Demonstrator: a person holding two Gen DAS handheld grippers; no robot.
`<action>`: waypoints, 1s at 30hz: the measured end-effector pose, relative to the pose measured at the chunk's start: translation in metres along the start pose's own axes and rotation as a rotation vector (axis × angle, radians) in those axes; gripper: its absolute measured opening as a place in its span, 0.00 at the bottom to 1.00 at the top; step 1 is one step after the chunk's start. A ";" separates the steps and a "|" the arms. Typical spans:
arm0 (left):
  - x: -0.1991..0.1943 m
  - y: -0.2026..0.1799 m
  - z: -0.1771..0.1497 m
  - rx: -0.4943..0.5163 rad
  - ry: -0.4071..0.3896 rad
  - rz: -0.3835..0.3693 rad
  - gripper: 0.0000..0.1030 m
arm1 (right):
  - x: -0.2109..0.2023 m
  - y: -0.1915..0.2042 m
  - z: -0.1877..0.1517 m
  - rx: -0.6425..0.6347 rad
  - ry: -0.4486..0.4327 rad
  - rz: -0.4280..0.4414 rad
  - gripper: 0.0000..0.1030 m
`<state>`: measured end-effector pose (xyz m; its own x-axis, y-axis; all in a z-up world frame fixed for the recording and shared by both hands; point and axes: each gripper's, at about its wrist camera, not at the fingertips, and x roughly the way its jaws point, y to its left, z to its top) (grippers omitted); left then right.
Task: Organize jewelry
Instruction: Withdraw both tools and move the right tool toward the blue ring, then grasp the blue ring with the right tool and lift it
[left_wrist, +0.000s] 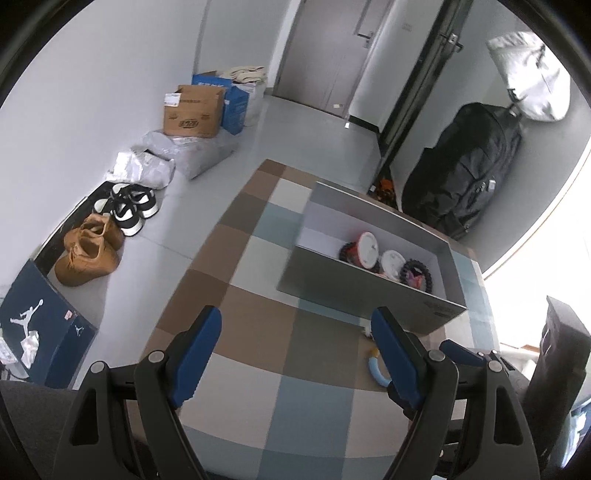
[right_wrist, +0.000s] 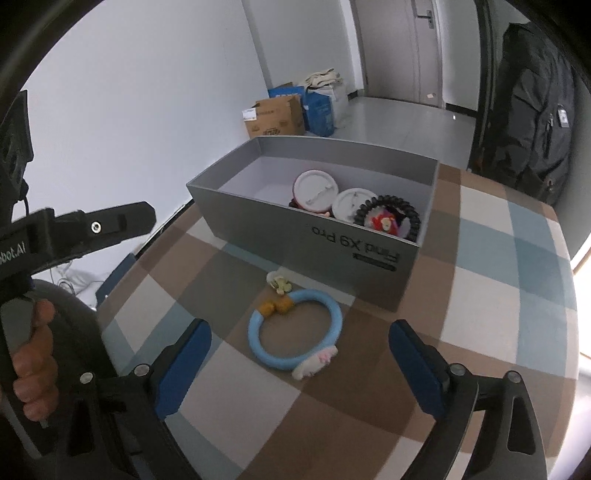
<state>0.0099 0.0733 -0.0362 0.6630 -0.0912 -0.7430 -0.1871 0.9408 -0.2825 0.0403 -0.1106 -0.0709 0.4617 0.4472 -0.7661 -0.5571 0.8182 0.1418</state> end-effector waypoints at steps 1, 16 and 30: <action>0.001 0.002 0.001 -0.008 0.002 0.000 0.78 | 0.002 0.002 0.000 -0.011 0.006 0.000 0.92; 0.004 0.007 0.002 -0.026 0.017 -0.006 0.78 | 0.016 0.022 -0.006 -0.146 0.037 -0.106 0.71; 0.005 0.003 0.001 -0.007 0.015 0.005 0.78 | 0.008 0.018 -0.004 -0.133 0.024 -0.079 0.59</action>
<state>0.0136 0.0765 -0.0403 0.6511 -0.0911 -0.7535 -0.1957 0.9391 -0.2826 0.0307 -0.0936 -0.0769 0.4922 0.3732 -0.7864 -0.6069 0.7948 -0.0027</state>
